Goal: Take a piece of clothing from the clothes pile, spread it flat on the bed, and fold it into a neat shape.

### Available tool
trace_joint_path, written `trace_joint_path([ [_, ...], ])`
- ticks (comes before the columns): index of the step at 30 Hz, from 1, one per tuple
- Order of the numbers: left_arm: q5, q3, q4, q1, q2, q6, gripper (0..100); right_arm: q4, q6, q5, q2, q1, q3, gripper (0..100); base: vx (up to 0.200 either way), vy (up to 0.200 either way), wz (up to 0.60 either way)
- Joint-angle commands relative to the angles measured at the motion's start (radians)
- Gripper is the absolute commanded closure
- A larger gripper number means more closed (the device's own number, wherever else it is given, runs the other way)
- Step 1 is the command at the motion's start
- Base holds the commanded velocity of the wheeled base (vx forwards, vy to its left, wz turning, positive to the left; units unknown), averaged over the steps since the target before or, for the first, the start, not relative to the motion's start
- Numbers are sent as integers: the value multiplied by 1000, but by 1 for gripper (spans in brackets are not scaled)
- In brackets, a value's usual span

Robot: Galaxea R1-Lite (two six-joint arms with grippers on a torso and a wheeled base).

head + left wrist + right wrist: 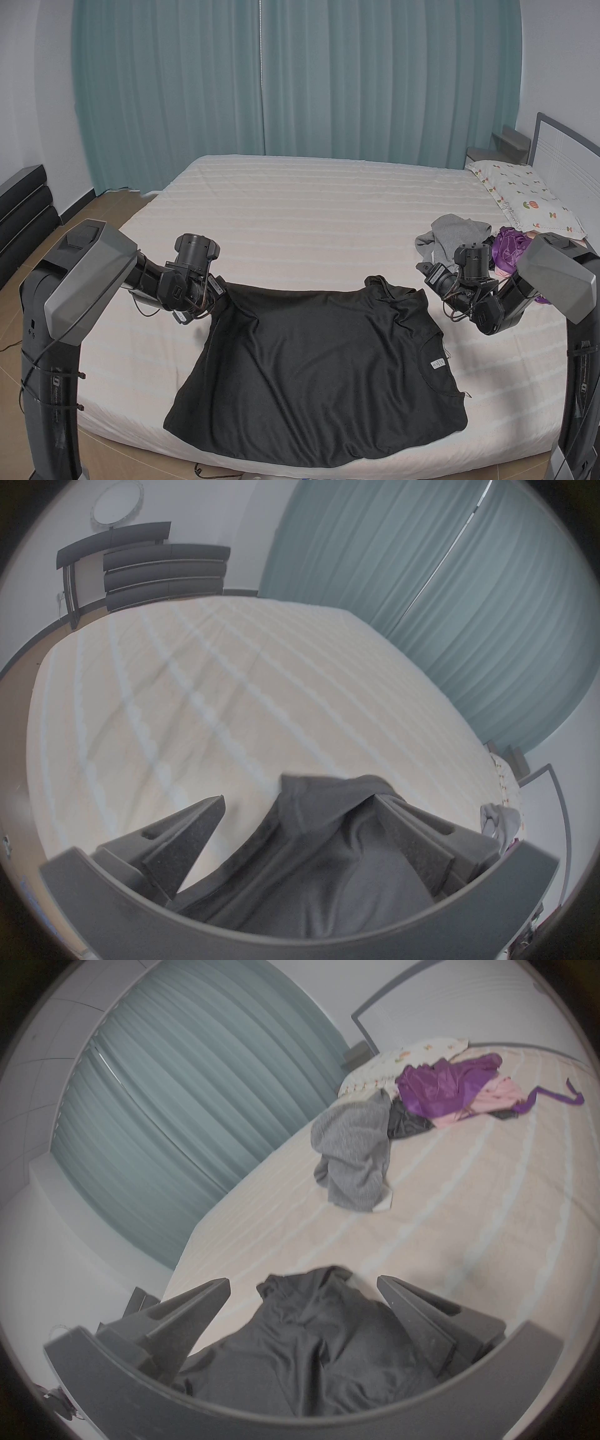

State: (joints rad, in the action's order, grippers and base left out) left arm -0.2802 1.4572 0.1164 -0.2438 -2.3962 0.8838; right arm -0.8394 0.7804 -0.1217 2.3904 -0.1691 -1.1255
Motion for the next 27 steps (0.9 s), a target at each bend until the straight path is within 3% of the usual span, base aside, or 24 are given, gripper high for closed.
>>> trace_joint_path([
  [1,36,-51,-11,15,23,-2,0,3,19,37,-27,8,62,0,0,0,0],
  [5,179,-89,-66,35,40,-3,0,13,17,50,15,3,67,0,0,0,0],
  [16,225,-175,-57,90,84,33,0,29,11,50,42,-1,32,0,0,0,0],
  [21,237,-288,65,93,111,145,0,34,-20,47,88,-1,-34,0,0,0,0],
  [27,240,-377,180,92,103,168,0,88,-70,36,131,-3,-96,0,0,0,0],
])
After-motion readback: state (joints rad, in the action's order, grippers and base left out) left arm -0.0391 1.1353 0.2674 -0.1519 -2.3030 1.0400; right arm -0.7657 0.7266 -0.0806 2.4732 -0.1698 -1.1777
